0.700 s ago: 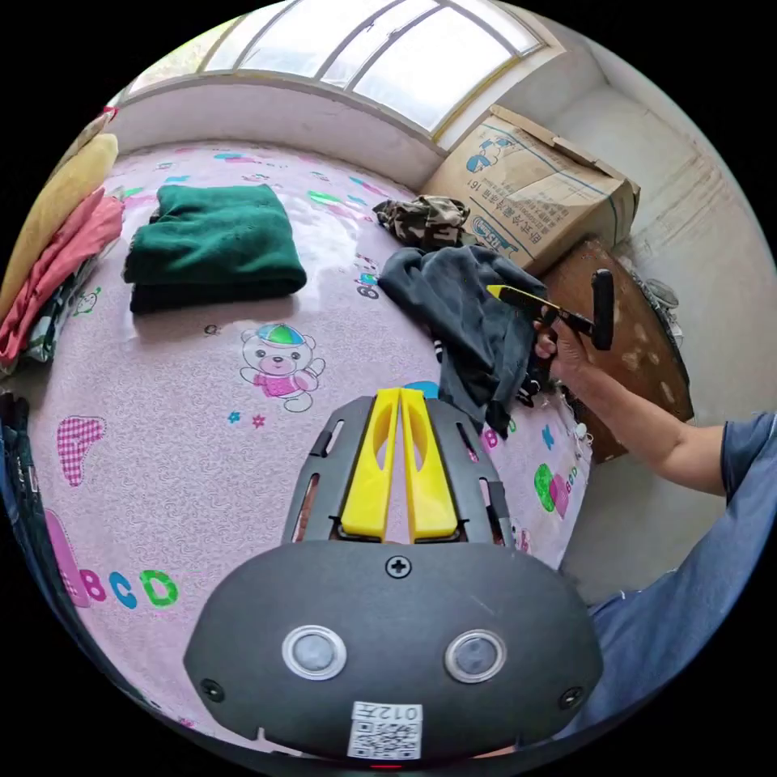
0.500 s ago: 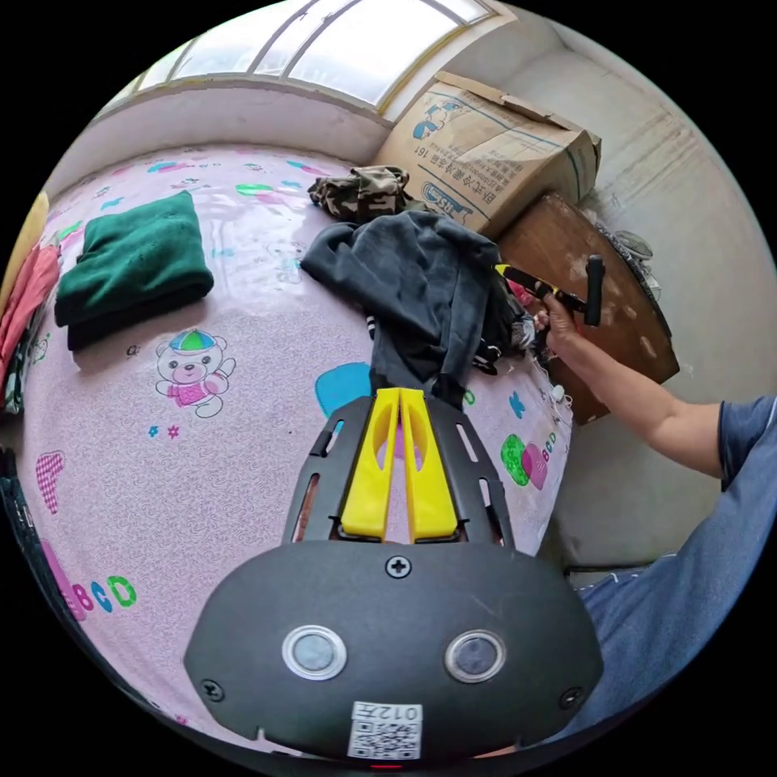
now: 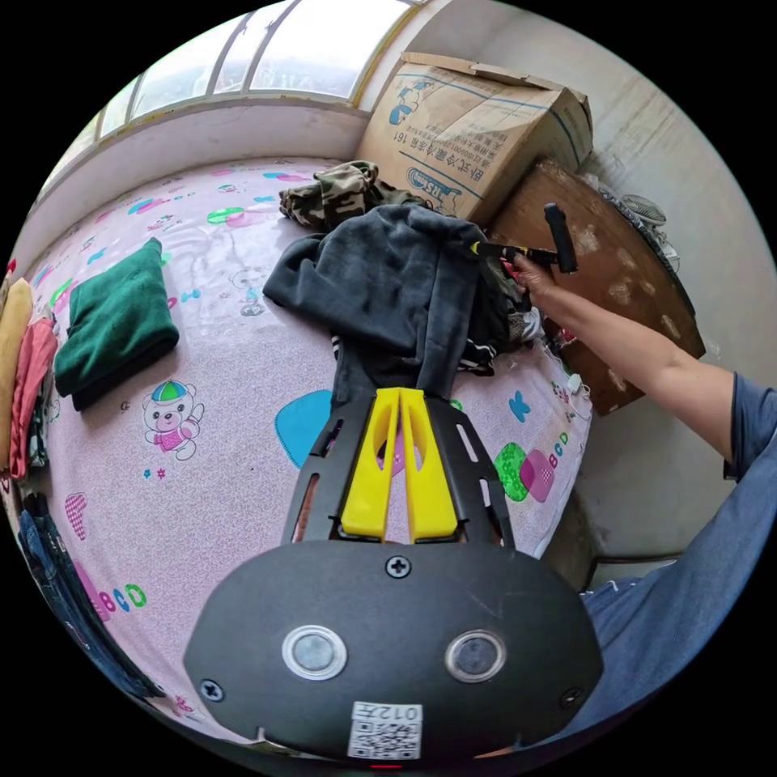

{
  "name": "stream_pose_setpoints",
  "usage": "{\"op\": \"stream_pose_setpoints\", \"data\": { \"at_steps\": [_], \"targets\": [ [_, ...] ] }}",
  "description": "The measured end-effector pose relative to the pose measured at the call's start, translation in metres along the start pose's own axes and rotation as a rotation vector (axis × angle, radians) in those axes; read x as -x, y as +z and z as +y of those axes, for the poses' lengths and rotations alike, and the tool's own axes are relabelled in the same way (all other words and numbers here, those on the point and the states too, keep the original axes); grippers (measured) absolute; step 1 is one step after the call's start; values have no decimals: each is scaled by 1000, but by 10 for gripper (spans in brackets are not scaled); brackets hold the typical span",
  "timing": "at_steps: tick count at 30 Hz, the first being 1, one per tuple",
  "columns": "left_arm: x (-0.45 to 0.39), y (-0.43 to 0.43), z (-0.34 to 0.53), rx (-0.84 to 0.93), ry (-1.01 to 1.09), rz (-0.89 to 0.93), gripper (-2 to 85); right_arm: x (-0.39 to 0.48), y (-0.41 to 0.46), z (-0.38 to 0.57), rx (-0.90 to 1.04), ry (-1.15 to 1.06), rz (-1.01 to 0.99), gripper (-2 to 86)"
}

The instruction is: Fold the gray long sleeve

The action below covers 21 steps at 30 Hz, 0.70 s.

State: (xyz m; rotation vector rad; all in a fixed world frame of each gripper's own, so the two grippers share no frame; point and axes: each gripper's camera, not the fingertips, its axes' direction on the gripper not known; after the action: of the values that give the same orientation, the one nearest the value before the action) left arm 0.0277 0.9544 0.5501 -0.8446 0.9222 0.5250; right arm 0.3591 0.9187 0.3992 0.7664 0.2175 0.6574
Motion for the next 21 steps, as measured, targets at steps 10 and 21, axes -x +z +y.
{"op": "stream_pose_setpoints", "data": {
  "at_steps": [10,21],
  "targets": [
    [-27,29,-14,-30,58,-89,4,45,-166,98,51,-247,-422,16],
    [-193,128,-27,158,1034,-334,11,72,-196,282,464,-37,-753,15]
  ]
}}
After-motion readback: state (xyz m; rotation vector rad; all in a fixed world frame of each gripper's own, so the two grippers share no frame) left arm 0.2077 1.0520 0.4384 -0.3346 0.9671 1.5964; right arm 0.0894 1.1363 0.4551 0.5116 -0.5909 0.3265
